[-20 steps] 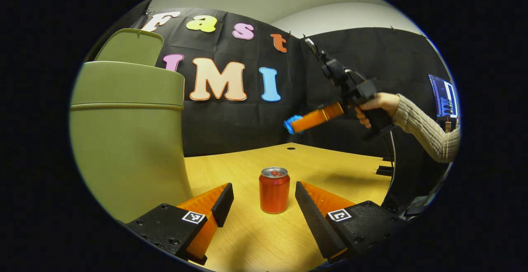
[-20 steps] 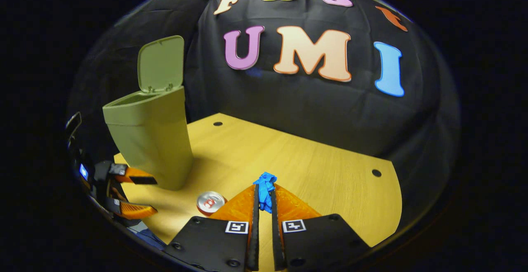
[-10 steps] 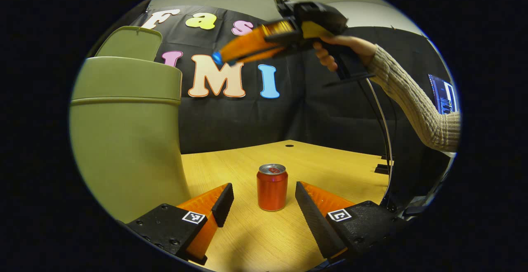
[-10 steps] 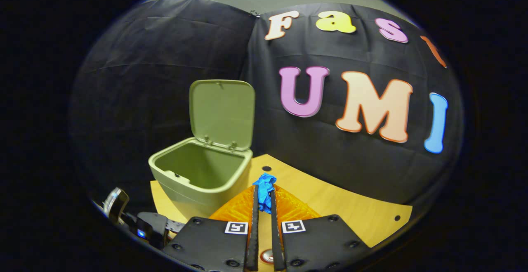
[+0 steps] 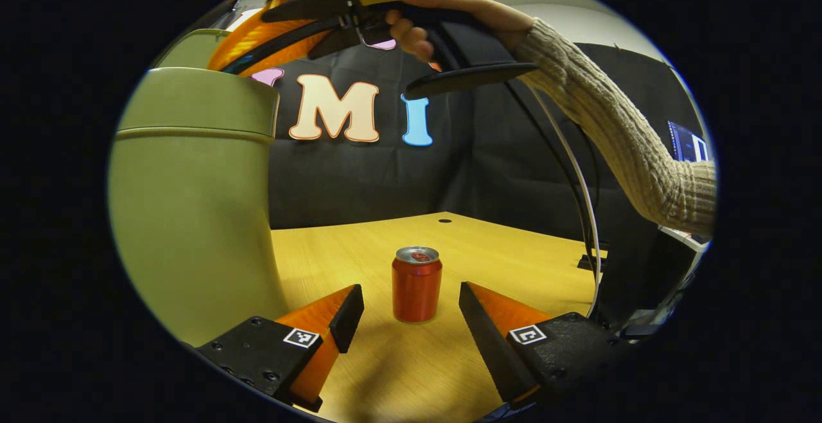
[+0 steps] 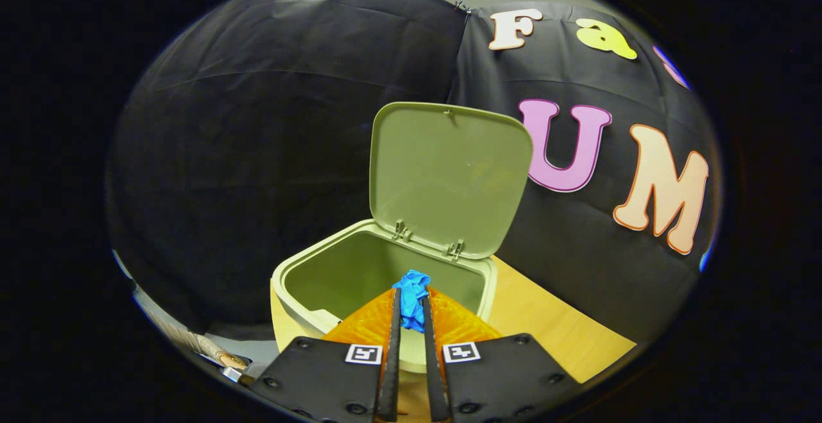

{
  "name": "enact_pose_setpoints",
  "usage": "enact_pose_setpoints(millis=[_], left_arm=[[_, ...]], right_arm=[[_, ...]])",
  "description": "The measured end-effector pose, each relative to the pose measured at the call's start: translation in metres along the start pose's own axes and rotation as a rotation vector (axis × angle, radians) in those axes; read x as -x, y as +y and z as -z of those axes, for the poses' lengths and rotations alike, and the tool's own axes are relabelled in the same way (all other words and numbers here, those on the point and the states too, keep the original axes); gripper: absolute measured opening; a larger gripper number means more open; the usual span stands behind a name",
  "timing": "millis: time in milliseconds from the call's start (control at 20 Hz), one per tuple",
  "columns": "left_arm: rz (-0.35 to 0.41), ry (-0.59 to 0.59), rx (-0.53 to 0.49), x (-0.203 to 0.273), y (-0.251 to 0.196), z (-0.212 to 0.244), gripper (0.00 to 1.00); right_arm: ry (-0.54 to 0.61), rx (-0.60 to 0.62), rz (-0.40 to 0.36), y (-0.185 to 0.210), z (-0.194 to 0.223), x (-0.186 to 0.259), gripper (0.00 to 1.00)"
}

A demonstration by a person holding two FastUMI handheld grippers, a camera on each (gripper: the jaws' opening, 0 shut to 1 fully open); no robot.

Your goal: Press the lid of the desktop garbage bin to open it, pick up the crumpled paper on the desktop and throw it into the bin, then pick up the pop can on the desktop and drop it into the bin, and finally close the garbage bin lid.

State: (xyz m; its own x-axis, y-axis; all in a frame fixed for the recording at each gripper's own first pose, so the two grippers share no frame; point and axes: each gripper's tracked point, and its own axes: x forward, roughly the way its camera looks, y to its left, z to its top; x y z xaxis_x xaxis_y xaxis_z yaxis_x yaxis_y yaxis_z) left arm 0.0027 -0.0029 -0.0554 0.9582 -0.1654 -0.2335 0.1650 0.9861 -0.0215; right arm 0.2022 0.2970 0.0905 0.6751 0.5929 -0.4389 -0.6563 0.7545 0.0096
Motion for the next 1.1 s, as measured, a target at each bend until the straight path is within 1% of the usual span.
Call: enact_pose_setpoints(millis=[50,100,250,300,350,400,500,600,750,800,850,900,1050,1100], left_arm=[[-0.001,0.001,0.001,0.0,0.001,0.0,0.92],[-0.001,0.001,0.0,0.0,0.001,0.0,0.92],[-0.002,-0.002,-0.001,-0.001,0.001,0.002,0.92],[-0.001,0.0,0.001,-0.002,0.001,0.003,0.92],[-0.001,0.001,0.002,-0.003,0.001,0.004,0.92],[0.0,0.002,0.004,-0.004,0.001,0.004,0.92],[0.001,0.002,0.003,-0.004,0.001,0.004,0.92],[0.001,0.007,0.006,-0.003,0.0,0.006,0.92],[0.001,0.025,0.007,-0.009,0.002,0.011,0.92],[0.002,0.028,0.007,-0.009,0.002,0.013,0.92],[0.003,0.028,0.008,-0.01,0.001,0.012,0.92],[0.003,0.025,0.01,-0.011,0.0,0.012,0.92],[0.005,0.044,0.001,-0.017,-0.002,0.013,0.92],[0.006,0.053,-0.006,-0.021,-0.003,0.014,0.92]], right_arm=[[0.005,-0.009,-0.006,0.001,0.0,-0.002,0.29],[-0.001,-0.015,-0.011,0.001,0.001,-0.003,0.29],[-0.023,-0.012,0.0,-0.006,-0.008,0.002,0.84],[-0.027,-0.007,0.004,-0.008,-0.007,0.005,0.89],[-0.033,0.009,0.026,-0.014,-0.008,0.007,0.96],[-0.042,0.032,0.05,-0.022,-0.009,0.013,0.99],[-0.062,0.047,0.08,-0.032,-0.008,0.026,0.98],[-0.085,0.026,0.101,-0.044,-0.005,0.043,0.98],[-0.111,0.029,0.192,-0.084,0.004,0.074,1.0],[-0.113,0.024,0.223,-0.097,0.013,0.084,1.0],[-0.108,0.016,0.244,-0.107,0.022,0.094,0.98],[-0.107,0.006,0.266,-0.117,0.034,0.102,1.0],[-0.099,-0.018,0.34,-0.151,0.068,0.132,1.0],[-0.097,-0.033,0.359,-0.158,0.08,0.141,0.98]])
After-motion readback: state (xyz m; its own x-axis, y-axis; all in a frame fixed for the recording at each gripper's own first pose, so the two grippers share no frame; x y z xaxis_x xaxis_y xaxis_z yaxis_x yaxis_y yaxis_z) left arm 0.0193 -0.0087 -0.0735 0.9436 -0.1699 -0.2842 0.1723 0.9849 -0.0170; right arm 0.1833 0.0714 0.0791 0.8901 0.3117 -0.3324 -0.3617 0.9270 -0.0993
